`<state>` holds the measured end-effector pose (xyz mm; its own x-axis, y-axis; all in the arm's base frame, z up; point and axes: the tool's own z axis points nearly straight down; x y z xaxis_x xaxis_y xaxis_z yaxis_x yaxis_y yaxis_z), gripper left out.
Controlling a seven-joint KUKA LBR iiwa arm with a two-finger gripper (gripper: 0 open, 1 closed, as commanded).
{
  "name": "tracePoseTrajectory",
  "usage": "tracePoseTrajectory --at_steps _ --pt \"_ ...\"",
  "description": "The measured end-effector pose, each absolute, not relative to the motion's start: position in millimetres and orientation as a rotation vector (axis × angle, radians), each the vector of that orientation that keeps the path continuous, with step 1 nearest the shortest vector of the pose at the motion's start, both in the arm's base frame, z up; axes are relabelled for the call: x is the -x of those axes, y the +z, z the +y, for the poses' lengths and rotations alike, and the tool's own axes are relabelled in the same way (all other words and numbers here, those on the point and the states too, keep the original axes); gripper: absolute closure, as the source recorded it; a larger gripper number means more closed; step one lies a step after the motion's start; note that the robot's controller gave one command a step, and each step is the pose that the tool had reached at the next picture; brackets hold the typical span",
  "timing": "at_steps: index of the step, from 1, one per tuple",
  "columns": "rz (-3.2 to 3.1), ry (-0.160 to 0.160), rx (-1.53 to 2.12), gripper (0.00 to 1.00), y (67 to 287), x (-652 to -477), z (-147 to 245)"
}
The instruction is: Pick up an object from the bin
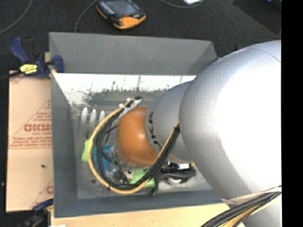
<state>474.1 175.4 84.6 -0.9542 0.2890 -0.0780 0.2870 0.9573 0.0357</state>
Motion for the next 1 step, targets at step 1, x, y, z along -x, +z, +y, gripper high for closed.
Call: tracePoseTrajectory --at_steps 1 --pt "3.026 0.037 -0.447 0.00 84.6 -474.1 175.4"
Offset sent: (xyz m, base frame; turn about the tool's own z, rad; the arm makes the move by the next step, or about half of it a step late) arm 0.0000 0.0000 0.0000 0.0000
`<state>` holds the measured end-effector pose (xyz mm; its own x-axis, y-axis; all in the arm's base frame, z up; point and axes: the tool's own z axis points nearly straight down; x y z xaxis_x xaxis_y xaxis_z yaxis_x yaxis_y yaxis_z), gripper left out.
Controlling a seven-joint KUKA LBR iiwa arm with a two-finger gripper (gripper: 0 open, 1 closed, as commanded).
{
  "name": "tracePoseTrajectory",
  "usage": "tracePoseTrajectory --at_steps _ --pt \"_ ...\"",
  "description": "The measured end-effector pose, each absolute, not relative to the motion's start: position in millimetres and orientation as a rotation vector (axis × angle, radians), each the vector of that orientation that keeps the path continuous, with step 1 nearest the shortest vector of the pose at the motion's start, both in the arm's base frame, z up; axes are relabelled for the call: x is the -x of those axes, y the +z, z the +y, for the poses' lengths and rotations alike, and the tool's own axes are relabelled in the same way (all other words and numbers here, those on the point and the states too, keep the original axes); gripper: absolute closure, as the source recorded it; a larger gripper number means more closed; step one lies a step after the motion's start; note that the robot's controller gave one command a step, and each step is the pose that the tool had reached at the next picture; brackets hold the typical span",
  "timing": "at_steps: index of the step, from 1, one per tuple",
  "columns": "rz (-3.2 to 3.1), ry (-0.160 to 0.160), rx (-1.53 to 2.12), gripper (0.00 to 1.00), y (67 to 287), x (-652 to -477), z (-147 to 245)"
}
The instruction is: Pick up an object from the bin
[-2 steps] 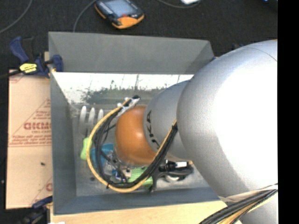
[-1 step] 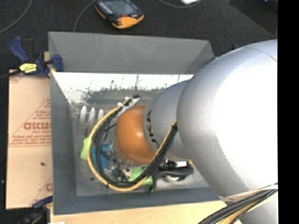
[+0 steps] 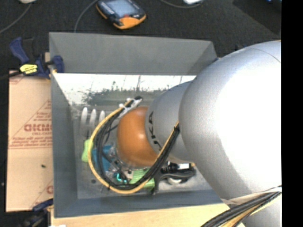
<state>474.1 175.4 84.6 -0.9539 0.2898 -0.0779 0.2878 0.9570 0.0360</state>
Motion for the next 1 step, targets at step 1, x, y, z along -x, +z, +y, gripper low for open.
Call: tracePoseTrajectory --at_steps 1 --pt "3.025 0.038 -0.448 1.00 84.8 -474.5 175.7"
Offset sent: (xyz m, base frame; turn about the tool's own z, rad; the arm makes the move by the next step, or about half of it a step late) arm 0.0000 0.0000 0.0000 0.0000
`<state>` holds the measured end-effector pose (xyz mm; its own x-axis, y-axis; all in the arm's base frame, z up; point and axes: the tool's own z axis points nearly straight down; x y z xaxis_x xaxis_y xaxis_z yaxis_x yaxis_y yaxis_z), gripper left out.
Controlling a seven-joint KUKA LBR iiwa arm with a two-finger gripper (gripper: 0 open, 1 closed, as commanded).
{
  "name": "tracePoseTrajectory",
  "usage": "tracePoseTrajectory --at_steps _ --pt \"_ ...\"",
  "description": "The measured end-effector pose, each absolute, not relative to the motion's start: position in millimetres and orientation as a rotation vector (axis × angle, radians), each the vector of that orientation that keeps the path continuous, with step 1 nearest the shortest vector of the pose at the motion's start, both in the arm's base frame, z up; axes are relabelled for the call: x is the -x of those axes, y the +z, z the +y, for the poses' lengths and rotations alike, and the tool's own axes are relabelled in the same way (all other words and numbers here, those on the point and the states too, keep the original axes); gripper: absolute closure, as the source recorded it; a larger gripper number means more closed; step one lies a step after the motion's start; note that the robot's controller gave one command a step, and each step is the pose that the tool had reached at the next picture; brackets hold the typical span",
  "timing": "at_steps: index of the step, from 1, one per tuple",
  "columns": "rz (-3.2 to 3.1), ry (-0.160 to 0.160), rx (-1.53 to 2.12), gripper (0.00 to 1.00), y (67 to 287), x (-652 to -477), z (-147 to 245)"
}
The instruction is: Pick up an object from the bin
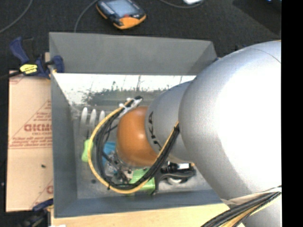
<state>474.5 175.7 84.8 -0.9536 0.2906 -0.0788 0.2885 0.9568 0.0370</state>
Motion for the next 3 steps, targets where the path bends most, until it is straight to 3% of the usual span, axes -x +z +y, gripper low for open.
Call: tracePoseTrajectory --at_steps 1,2,3 --pt "3.025 0.038 -0.452 0.00 85 -474.2 175" --pt "3.045 0.026 -0.202 0.00 70 -503.1 154" --pt "3.045 0.029 -0.203 1.00 71 -502.9 155"
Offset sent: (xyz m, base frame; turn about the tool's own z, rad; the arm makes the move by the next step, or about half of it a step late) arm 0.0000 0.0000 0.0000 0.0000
